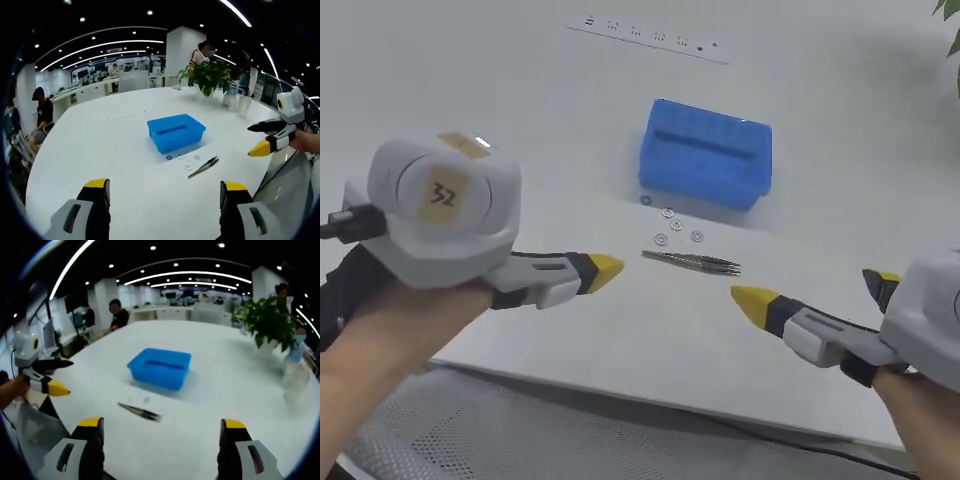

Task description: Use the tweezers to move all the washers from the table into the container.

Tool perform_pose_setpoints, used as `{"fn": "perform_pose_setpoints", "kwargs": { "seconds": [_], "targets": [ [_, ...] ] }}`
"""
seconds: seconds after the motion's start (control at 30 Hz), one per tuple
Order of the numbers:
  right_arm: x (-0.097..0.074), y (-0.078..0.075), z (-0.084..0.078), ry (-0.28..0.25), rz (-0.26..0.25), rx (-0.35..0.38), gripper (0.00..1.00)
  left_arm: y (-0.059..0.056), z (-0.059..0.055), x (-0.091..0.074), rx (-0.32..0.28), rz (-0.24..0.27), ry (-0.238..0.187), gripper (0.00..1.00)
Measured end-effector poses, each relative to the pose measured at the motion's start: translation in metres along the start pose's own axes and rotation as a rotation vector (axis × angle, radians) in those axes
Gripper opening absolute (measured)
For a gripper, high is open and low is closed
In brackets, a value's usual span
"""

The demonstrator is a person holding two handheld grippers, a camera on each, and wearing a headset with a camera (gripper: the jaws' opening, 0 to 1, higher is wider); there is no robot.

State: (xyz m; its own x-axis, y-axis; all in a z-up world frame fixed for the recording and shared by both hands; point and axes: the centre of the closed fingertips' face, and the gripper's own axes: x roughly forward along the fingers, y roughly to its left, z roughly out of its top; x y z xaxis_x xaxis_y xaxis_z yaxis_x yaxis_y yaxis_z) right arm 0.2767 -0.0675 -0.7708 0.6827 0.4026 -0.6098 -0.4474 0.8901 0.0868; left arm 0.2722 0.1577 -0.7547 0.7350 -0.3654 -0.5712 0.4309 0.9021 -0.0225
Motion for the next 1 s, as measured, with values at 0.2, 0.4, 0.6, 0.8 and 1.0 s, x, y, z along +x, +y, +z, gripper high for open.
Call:
{"fn": "perform_pose_setpoints", "kwargs": {
  "seconds": [0.2,0.4,0.6,0.8,1.0],
  "targets": [
    [0.001,-0.005,0.003,-0.016,-0.006,0.016,0.93,-0.019,0.014,0.012,0.020,-0.132,-0.093,0.89],
    [0.002,-0.008,-0.001,-0.010,-0.005,0.028,0.92,-0.030,0.007,0.038,0.141,-0.240,-0.022,0.63],
    [0.002,-0.013,-0.004,0.003,-0.008,0.030,0.92,-0.040,-0.003,0.068,0.184,-0.330,0.021,0.48],
    [0.003,-0.017,-0.007,0.016,-0.008,0.026,0.91,-0.049,-0.013,0.084,0.250,-0.399,0.051,0.39],
    [0.005,-0.021,-0.006,0.021,-0.010,0.027,0.91,-0.055,-0.025,0.099,0.281,-0.457,0.090,0.34]
  ]
}}
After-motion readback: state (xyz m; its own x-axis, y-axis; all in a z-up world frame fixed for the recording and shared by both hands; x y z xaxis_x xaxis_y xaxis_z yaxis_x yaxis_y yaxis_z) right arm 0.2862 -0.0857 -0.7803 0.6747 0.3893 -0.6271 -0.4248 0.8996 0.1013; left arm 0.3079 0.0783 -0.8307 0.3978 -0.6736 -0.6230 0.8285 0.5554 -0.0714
